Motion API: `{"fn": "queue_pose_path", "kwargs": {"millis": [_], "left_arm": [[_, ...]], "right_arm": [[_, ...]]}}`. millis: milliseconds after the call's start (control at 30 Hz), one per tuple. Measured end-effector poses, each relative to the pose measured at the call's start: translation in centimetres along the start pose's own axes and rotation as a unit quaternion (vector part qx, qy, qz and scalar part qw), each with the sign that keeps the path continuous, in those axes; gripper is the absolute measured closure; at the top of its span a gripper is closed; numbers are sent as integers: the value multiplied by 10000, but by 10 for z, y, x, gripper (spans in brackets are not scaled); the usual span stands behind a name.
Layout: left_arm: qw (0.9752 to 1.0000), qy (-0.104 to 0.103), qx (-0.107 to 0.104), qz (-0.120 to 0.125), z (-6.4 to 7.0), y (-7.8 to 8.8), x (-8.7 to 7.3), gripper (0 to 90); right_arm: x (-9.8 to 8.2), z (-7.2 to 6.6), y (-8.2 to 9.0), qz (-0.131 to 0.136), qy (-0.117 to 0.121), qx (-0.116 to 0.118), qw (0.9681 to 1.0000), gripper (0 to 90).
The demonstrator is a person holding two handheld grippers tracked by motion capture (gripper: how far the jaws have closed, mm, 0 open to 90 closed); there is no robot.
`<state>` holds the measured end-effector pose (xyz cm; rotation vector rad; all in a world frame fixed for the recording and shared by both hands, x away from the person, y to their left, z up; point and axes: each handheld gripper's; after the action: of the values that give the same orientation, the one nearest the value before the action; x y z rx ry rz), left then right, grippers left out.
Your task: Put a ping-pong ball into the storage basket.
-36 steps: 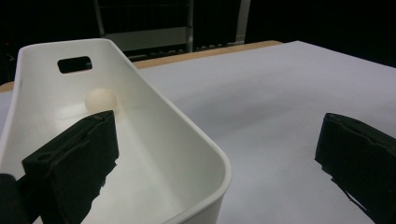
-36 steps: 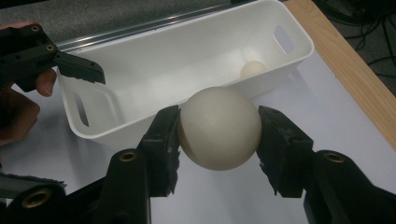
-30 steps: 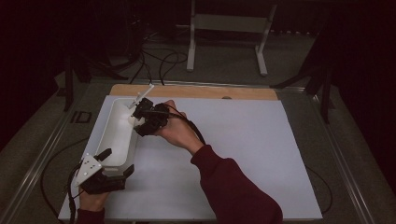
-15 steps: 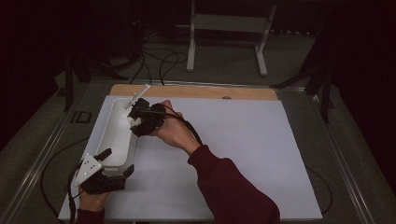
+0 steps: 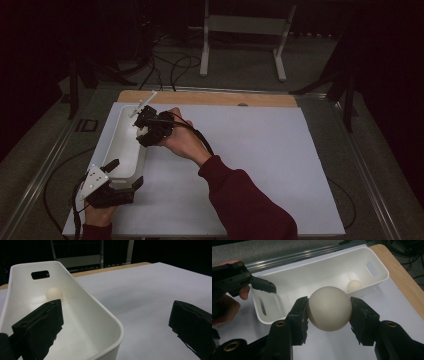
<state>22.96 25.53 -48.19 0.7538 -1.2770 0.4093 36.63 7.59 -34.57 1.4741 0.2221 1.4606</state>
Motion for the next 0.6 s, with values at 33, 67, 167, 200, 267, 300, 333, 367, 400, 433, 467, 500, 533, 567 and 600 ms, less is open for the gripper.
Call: {"fn": "queue_pose_path", "kwargs": {"millis": [33,67,167,200,267,300,333,367,400,433,467,500,533,567,600], "left_arm": [[10000,1,-2,1,0,0,0,0],[10000,1,-2,1,0,0,0,0],[10000,0,-3,-4,0,0,0,0],[10000,0,-3,-4,0,0,0,0],[10000,-11,-3,2,0,0,0,0],[10000,-9,0,-1,0,0,0,0],[10000,-5,0,3,0,0,0,0],[10000,0,-1,7,0,0,0,0],[10000,-5,-1,6,0,0,0,0],[10000,-4,-3,5,0,0,0,0],[10000,-10,0,2,0,0,0,0],[10000,-10,-1,4,0,0,0,0],[10000,-11,-4,6,0,0,0,0],[10000,-12,1,0,0,0,0,0],[10000,-8,2,0,0,0,0,0]], "right_arm": [[0,0,0,-1,9,-6,10000,505],[1,-1,-1,0,28,-6,10000,505],[1,-2,-2,-6,17,5,10000,505],[2,-2,-3,4,13,10,10000,505],[2,-3,-4,2,29,22,10000,505],[2,-4,-4,1,15,24,10000,504],[2,-4,-4,3,20,31,10000,505],[3,-5,-5,6,27,33,10000,504],[3,-6,-5,10,33,32,10000,505],[3,-6,-5,9,31,40,10000,505],[3,-7,-6,15,34,40,10000,504],[4,-8,-6,19,29,43,10000,505],[4,-8,-6,19,31,48,10000,505],[5,-9,-6,36,51,54,10000,505],[6,-9,-6,37,60,51,10000,505]]}}
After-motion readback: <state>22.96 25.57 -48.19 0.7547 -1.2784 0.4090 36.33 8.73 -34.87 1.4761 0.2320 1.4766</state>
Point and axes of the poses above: each handheld gripper's, and its own axes: y roughly backward along the jaws, x roughly out of its top, z roughly to its right, and after that the axes turned 13 degrees about -x, right-handed
